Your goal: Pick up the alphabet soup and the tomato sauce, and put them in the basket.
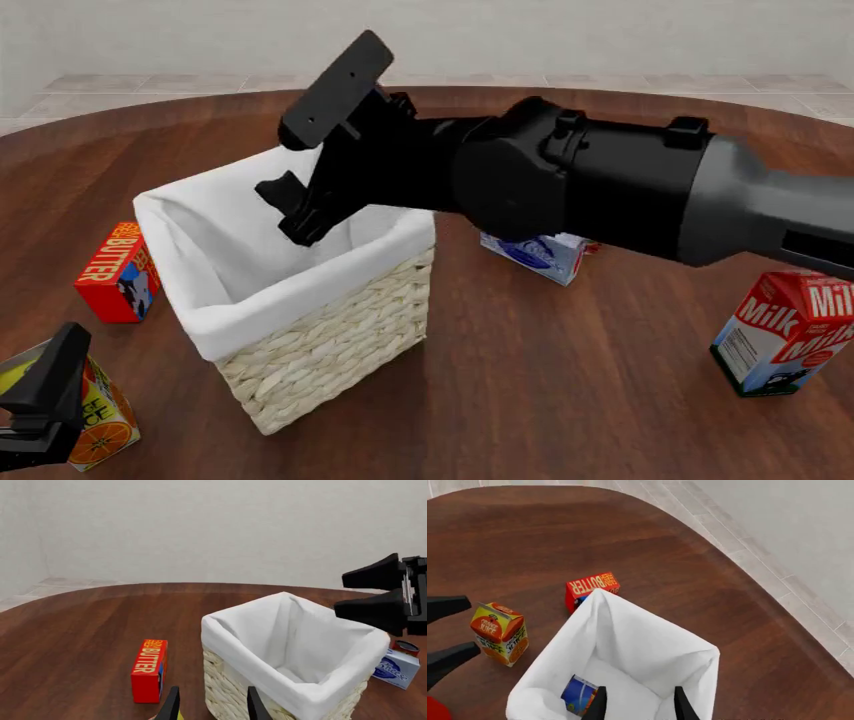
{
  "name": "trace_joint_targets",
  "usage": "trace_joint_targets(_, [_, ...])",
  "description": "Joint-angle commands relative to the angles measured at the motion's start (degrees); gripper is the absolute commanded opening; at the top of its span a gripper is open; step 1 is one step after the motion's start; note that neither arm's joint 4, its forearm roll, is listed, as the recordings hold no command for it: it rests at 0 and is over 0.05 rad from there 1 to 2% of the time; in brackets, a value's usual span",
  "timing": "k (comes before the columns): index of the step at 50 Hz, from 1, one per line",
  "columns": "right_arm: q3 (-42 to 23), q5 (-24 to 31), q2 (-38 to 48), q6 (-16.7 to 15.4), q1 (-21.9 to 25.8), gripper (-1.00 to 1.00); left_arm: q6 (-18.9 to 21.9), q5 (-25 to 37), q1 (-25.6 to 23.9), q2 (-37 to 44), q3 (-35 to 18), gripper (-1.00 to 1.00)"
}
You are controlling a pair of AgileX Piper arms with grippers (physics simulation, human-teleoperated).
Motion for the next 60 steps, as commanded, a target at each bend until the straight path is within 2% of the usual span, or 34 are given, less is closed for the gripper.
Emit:
trace_joint_targets(1, [1.12, 0.28, -2.58, 0.31, -1.44, 1.00, 0.18, 0.03, -0.06, 0.00, -0.03, 1.00])
trace_joint_targets(27, [-0.13, 1.84, -6.20, 1.84, -8.64, 1.00, 1.57, 0.27, -0.55, 0.09, 0.02, 1.00])
trace_joint_targets(33, [0.15, 1.78, -7.16, 3.10, -9.26, 1.00, 1.78, 0.30, -0.65, 0.08, 0.03, 1.00])
trace_joint_targets(60, [0.73, 0.98, -7.39, 3.34, -17.42, 1.00, 1.75, 0.38, -0.76, 0.06, 0.04, 1.00])
